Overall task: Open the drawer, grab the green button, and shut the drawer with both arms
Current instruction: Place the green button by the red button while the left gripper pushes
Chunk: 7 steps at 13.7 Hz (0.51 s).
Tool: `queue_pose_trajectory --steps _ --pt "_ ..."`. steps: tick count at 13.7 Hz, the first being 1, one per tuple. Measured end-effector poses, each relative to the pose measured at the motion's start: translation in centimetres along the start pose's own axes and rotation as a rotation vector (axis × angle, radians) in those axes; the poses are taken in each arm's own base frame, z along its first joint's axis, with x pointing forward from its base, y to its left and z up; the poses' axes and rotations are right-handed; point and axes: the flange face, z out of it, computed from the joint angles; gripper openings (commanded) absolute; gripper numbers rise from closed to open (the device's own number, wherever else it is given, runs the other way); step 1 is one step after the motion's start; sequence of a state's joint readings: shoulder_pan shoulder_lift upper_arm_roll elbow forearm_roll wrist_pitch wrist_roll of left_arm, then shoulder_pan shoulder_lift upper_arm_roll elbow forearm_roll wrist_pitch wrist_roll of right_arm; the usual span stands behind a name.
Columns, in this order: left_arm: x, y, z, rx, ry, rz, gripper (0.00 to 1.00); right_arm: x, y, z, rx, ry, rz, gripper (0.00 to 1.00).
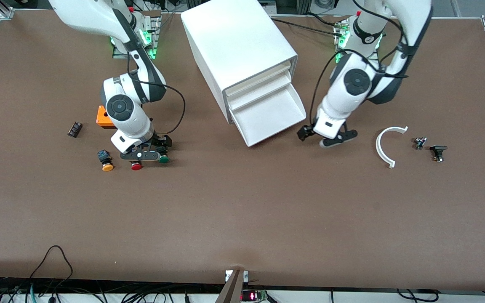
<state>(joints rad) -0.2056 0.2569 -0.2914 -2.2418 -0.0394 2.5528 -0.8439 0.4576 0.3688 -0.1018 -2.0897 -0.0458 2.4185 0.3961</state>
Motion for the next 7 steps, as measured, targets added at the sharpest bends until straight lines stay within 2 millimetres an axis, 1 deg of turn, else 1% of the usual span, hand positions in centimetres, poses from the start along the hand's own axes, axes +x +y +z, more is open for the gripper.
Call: queue_pose_trajectory --steps 1,4,5,7 --pt "-0.9 0.6 0.7 0.004 -0.009 0.001 1.00 0.5 -0.2 -2.4 -0.004 -0.011 0.006 1.00" --pt "-2.7 1.5 2.3 0.021 -0.034 0.022 1.00 2.5 -0.5 -10.5 -0.023 -0.056 0.018 1.00" --pt "-3.3 1.8 2.8 0.026 -0.042 0.033 1.00 3.0 -0.5 -12.7 -0.029 -0.066 0.021 1.00" --pt "-4.8 2.6 3.5 0.030 -0.060 0.053 1.00 3.8 -0.6 -16.4 -0.033 -0.071 0.025 1.00"
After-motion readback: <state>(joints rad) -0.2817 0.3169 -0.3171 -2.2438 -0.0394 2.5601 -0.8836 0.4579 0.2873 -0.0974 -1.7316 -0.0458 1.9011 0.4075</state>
